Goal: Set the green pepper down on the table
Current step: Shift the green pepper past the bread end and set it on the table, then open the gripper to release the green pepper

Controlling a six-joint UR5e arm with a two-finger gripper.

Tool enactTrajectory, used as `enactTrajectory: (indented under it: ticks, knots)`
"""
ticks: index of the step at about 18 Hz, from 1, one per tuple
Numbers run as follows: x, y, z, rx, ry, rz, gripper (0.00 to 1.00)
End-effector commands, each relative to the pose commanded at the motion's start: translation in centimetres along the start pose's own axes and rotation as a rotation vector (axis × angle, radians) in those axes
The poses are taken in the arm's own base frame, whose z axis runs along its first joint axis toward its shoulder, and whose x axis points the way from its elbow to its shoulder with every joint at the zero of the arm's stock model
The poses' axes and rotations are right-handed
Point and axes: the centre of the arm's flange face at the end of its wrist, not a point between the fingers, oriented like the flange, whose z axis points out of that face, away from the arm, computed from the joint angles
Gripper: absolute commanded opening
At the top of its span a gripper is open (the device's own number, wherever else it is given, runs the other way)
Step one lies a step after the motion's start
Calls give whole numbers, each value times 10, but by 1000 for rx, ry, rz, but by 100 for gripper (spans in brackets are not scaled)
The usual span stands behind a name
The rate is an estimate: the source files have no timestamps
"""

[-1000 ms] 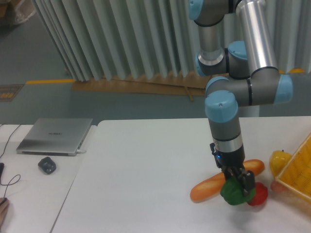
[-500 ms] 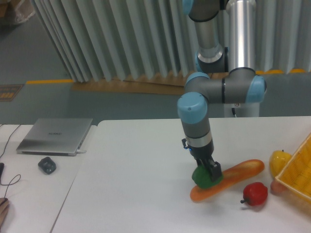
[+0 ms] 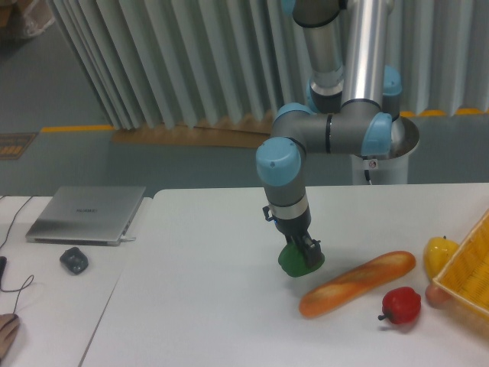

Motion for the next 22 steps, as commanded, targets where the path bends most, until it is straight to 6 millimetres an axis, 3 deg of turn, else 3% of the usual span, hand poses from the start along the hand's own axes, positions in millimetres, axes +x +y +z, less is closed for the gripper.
enactTrajectory:
  ticks: [10, 12, 13, 15, 20, 22]
  knots:
    - [-1, 0, 8, -34, -33, 2, 61]
    - [0, -1, 11, -58, -54, -9, 77]
    - [1, -2, 13, -63, -58, -9, 79]
    - [0, -3, 12, -55, -62, -6, 100]
    - [0, -4, 11, -51, -63, -3, 100]
    - [0, -2, 2, -35, -68, -7, 100]
